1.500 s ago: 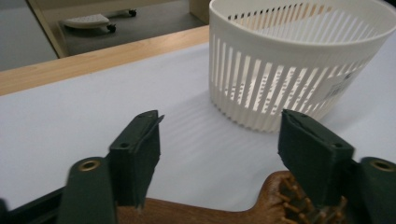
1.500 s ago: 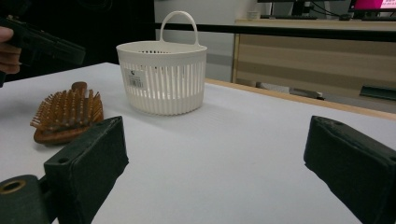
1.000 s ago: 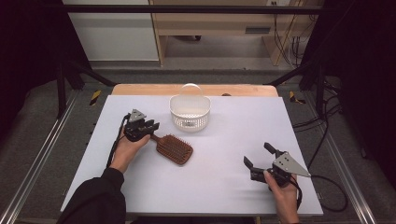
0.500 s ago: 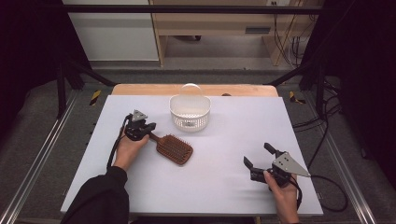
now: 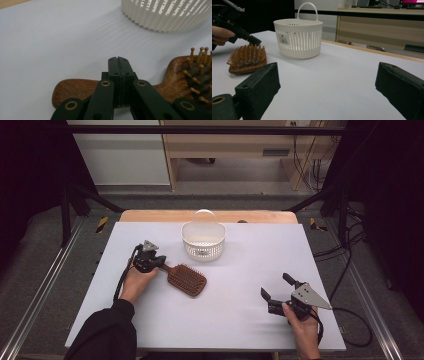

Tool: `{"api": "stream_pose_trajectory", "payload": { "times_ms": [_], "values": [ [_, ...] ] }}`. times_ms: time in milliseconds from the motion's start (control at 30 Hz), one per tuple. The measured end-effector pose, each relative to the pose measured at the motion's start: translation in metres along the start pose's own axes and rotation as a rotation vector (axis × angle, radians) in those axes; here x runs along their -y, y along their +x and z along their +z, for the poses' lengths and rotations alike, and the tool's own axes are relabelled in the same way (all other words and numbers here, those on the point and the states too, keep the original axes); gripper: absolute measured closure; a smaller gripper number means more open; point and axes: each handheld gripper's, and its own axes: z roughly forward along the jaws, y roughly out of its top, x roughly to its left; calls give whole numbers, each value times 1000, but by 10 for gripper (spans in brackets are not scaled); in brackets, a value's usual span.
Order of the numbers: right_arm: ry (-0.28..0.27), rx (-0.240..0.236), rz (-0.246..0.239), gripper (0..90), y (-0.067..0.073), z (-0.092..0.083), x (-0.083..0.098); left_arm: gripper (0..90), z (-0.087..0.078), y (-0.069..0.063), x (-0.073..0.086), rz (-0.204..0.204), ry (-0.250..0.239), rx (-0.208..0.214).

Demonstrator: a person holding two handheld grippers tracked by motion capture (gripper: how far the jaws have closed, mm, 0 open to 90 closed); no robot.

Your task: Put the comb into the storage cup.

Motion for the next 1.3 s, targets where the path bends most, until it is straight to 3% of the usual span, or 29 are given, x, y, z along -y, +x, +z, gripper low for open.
{"api": "stream_pose_trajectory", "payload": {
  "times_ms": [467, 900, 1300],
  "values": [
    [-3, 2, 1, 56, 0, 0, 0, 899, -6, -4, 12, 12, 47, 7],
    [0, 0, -1, 56, 0, 0, 0, 899, -25, -16, 23, 79, 81, 17],
    [4, 1, -3, 56, 0, 1, 0, 899, -33, -21, 31, 86, 89, 33]
  ]
}}
